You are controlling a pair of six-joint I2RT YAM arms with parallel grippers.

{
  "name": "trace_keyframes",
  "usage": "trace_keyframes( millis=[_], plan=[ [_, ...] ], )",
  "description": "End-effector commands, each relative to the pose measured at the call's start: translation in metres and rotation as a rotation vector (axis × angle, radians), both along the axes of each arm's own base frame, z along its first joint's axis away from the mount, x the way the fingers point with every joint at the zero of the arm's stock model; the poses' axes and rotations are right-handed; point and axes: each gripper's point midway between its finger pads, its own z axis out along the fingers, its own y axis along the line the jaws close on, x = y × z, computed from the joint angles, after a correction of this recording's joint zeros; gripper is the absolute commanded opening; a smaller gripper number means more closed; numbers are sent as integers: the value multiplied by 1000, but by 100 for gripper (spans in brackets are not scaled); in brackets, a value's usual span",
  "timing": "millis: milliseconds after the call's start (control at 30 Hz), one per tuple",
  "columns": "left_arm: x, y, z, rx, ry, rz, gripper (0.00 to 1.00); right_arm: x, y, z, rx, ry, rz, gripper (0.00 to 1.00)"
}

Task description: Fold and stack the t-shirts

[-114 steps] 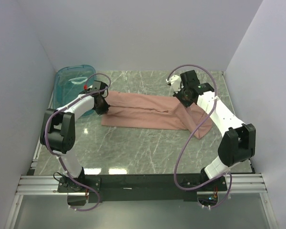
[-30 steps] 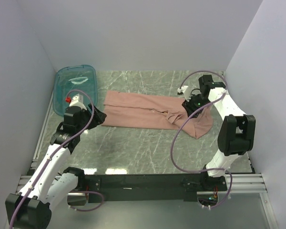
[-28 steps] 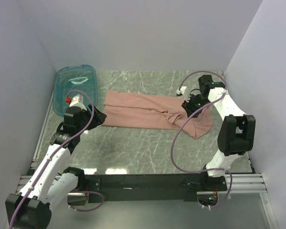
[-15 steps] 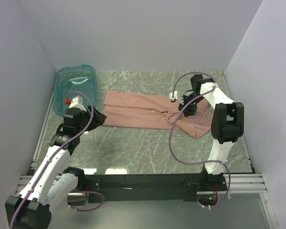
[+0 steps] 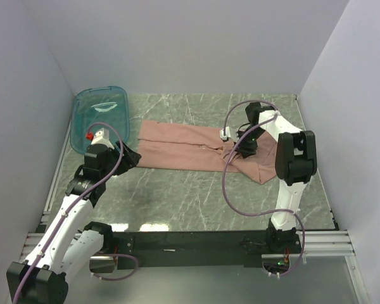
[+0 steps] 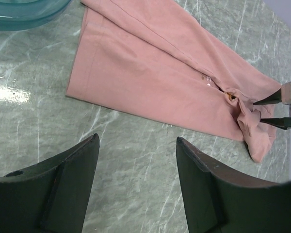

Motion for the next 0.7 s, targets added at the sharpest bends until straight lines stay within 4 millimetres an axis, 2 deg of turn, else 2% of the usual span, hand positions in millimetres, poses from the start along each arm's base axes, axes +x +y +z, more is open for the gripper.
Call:
trace_keyframes(
  millis=[0, 100, 200, 233, 300, 333, 400, 667],
  plan=[
    [-3, 0, 5, -15, -9, 8, 69, 17, 7, 9, 13, -53, 31, 53],
    [-4, 1, 5, -18, -10, 12, 69, 12, 9, 8, 21, -33, 43, 48],
    [-5, 1, 5, -21, -12, 14, 69, 8, 10, 8, 26, -22, 42, 35],
    [-6, 1, 5, -24, -10, 14, 69, 8, 10, 9, 27, -21, 37, 26],
    [-6, 1, 5, -25, -11, 14, 69, 6, 9, 10, 22, -28, 31, 19],
    [-6, 0, 4, -24, -10, 13, 69, 6, 7, 11, 20, -33, 20, 10],
    [-6, 0, 5, -25, -11, 11, 69, 8, 6, 17, 21, -64, 10, 2],
    [-5, -1, 4, -29, -15, 9, 69, 18, -3, 53, -13, -161, -152, 0]
  ],
)
